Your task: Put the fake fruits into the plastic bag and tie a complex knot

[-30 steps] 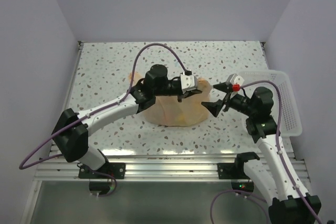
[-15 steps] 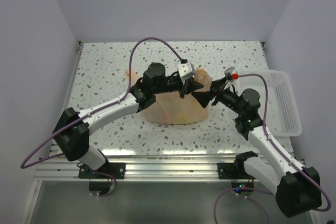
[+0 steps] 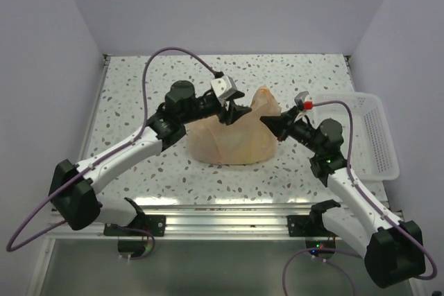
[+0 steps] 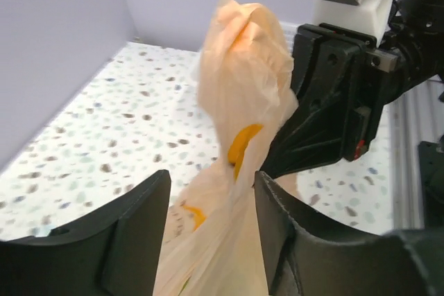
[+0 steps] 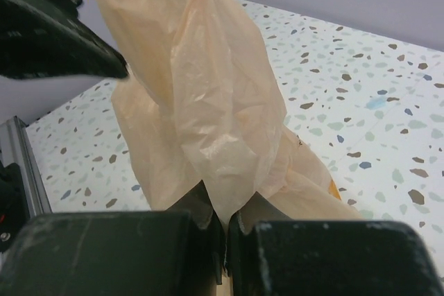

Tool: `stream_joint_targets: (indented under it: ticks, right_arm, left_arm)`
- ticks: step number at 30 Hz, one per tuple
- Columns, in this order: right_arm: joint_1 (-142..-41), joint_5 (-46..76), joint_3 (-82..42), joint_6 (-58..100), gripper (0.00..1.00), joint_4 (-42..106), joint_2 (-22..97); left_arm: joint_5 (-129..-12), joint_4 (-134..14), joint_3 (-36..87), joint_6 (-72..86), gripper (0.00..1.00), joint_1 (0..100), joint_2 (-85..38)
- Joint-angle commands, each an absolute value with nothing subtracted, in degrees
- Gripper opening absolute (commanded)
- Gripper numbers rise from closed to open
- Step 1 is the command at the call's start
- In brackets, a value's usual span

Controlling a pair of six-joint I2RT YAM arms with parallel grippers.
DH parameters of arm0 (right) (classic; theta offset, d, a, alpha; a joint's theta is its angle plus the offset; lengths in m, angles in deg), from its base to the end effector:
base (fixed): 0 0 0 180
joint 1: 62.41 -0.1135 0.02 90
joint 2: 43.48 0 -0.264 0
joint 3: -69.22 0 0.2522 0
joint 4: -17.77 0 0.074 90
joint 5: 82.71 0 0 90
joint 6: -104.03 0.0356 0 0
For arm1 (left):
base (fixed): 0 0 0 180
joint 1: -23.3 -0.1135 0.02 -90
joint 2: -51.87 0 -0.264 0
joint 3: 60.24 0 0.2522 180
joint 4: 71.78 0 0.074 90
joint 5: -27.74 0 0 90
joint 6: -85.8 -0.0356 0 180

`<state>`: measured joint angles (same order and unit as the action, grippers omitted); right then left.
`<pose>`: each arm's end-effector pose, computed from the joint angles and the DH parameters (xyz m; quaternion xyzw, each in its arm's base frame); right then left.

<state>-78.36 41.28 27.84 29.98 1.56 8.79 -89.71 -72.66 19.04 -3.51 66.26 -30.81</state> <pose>0.1957 0.0766 0.2842 -0.2160 0.6441 0.3835 0.6256 0.2403 -0.2462 0.3557 0.4061 0.5955 -0.4088 0.5598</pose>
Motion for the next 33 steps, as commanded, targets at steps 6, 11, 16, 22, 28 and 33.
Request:
stream_joint_targets:
  ticks: [6,11,16,22,28,33]
  right_arm:
    - [-78.2,39.9,28.2,30.6,0.0,3.4,8.4]
    - [-78.1,38.3,27.6,33.2,0.0,7.8,8.7]
    - [-78.1,36.3,27.5,35.1,0.0,12.0,9.6]
    - [-78.1,34.2,28.3,36.9,0.0,13.6,10.7]
    - [-78.1,29.9,28.7,37.1,0.0,16.6,11.8]
    - [-78.2,30.3,29.9,38.2,0.0,16.1,12.4]
  left_arm:
    - [-69.7,-71.5,5.4,-30.8,0.56,66.5,-16.0]
    - [-60.8,-79.7,2.3,-41.6,0.52,69.6,-22.0]
    - [-59.3,-89.0,-0.8,-47.9,0.52,71.9,-29.0]
    - [-63.4,-89.5,-1.9,-47.0,0.46,73.0,-33.6]
    - [-67.5,-88.0,-4.8,-45.0,0.43,73.1,-31.6]
    - [-68.4,-82.9,-2.1,-41.9,0.38,73.0,-22.2]
